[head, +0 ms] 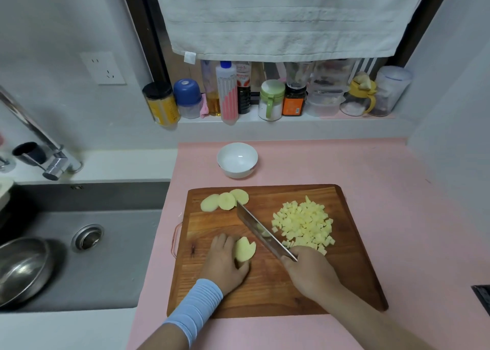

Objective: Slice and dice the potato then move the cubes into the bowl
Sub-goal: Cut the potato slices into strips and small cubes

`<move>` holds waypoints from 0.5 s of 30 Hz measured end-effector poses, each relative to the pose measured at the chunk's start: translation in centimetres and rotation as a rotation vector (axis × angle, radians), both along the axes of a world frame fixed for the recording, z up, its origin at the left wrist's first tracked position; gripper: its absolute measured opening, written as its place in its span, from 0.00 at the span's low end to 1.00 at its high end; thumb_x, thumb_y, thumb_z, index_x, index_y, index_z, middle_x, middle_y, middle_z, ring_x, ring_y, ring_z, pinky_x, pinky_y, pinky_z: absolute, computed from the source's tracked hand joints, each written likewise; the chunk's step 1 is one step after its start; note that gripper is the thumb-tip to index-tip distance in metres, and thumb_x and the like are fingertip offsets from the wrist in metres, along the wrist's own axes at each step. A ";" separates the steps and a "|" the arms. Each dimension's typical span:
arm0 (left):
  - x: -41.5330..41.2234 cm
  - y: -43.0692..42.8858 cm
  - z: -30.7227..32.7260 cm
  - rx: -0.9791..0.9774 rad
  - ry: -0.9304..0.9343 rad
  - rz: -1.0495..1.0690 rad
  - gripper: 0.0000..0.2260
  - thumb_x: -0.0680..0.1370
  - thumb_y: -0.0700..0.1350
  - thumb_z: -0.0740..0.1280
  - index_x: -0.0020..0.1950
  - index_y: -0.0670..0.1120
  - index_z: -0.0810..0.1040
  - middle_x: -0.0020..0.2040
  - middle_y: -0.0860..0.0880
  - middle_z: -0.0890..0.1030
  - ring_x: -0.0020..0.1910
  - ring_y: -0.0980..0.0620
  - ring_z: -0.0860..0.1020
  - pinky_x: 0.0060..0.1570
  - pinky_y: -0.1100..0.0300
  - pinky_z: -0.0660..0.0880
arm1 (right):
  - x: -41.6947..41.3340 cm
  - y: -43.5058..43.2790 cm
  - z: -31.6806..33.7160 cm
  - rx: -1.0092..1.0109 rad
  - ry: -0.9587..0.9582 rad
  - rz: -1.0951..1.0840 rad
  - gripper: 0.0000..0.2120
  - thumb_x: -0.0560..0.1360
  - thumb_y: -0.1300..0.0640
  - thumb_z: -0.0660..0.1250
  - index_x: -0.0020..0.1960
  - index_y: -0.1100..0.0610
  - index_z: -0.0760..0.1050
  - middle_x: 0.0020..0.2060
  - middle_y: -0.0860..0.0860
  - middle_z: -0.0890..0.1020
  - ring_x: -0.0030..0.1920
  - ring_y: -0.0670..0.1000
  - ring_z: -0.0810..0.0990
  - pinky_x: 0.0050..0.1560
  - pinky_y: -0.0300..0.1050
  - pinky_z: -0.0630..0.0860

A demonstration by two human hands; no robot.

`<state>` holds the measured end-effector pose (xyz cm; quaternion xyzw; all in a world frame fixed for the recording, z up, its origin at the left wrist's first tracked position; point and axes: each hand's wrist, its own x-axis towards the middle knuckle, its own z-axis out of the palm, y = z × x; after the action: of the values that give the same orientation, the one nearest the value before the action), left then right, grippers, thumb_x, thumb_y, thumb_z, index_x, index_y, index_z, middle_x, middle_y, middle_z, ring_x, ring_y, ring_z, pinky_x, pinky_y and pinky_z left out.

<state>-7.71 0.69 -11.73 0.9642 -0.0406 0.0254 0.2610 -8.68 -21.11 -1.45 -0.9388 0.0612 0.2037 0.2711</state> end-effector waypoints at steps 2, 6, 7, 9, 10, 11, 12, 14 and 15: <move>-0.5 0.1 -0.3 -0.091 -0.010 0.030 0.24 0.70 0.54 0.72 0.64 0.47 0.75 0.55 0.52 0.75 0.56 0.52 0.70 0.61 0.55 0.71 | -0.1 0.2 0.1 -0.027 -0.004 0.028 0.10 0.82 0.45 0.61 0.51 0.47 0.79 0.33 0.45 0.80 0.34 0.43 0.78 0.31 0.41 0.67; -1.1 -0.3 0.2 -0.242 -0.011 0.082 0.22 0.69 0.48 0.78 0.60 0.48 0.76 0.52 0.56 0.76 0.53 0.54 0.70 0.55 0.60 0.69 | 0.3 0.8 0.8 -0.024 0.039 0.105 0.11 0.82 0.47 0.60 0.45 0.48 0.77 0.33 0.46 0.80 0.33 0.46 0.78 0.30 0.42 0.68; -1.1 -0.1 0.3 -0.243 -0.009 0.054 0.21 0.70 0.49 0.78 0.60 0.49 0.76 0.51 0.57 0.75 0.52 0.56 0.69 0.54 0.61 0.69 | 0.4 0.9 0.9 -0.030 0.044 0.123 0.11 0.82 0.47 0.60 0.45 0.48 0.77 0.34 0.46 0.80 0.33 0.46 0.78 0.31 0.43 0.68; -1.1 1.0 0.4 -0.235 0.004 -0.046 0.18 0.71 0.45 0.73 0.60 0.50 0.74 0.52 0.58 0.74 0.52 0.59 0.69 0.55 0.63 0.69 | 0.6 0.9 1.1 -0.052 0.047 0.140 0.11 0.82 0.47 0.60 0.46 0.48 0.77 0.34 0.46 0.80 0.33 0.46 0.77 0.31 0.43 0.68; -1.1 1.7 0.4 -0.234 0.011 -0.092 0.18 0.72 0.41 0.70 0.60 0.50 0.74 0.53 0.58 0.75 0.53 0.61 0.70 0.56 0.64 0.69 | 0.7 0.8 1.1 -0.053 0.048 0.139 0.11 0.82 0.47 0.60 0.45 0.48 0.77 0.35 0.46 0.80 0.33 0.46 0.77 0.31 0.43 0.68; -1.1 2.4 0.3 -0.232 0.006 -0.124 0.18 0.72 0.38 0.69 0.60 0.50 0.75 0.53 0.58 0.75 0.53 0.62 0.70 0.57 0.64 0.69 | 0.8 0.7 1.0 -0.053 0.049 0.139 0.11 0.82 0.47 0.60 0.45 0.48 0.76 0.35 0.46 0.80 0.33 0.47 0.77 0.31 0.42 0.68; -1.0 2.9 0.2 -0.225 -0.005 -0.135 0.17 0.73 0.36 0.69 0.60 0.49 0.76 0.53 0.58 0.76 0.53 0.62 0.71 0.57 0.64 0.69 | 0.8 0.7 1.0 -0.051 0.052 0.139 0.11 0.82 0.48 0.60 0.44 0.48 0.75 0.34 0.46 0.79 0.33 0.47 0.77 0.31 0.42 0.68; -0.8 3.3 0.0 -0.212 -0.027 -0.139 0.16 0.74 0.36 0.71 0.59 0.48 0.78 0.52 0.59 0.76 0.52 0.62 0.71 0.56 0.64 0.70 | 0.8 0.7 0.7 -0.043 0.059 0.139 0.11 0.82 0.48 0.60 0.44 0.49 0.76 0.34 0.46 0.79 0.32 0.46 0.76 0.31 0.42 0.69; -0.6 3.3 -0.2 -0.212 -0.042 -0.146 0.15 0.73 0.36 0.72 0.58 0.48 0.79 0.51 0.59 0.76 0.51 0.62 0.70 0.55 0.65 0.70 | 0.7 0.8 0.6 -0.036 0.061 0.136 0.11 0.82 0.48 0.60 0.44 0.49 0.77 0.33 0.46 0.80 0.31 0.47 0.76 0.31 0.42 0.69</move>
<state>-8.35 3.96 -11.89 0.9250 -0.1131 0.0305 0.3616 -7.93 -20.35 -0.84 -0.9388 0.0090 0.2491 0.2378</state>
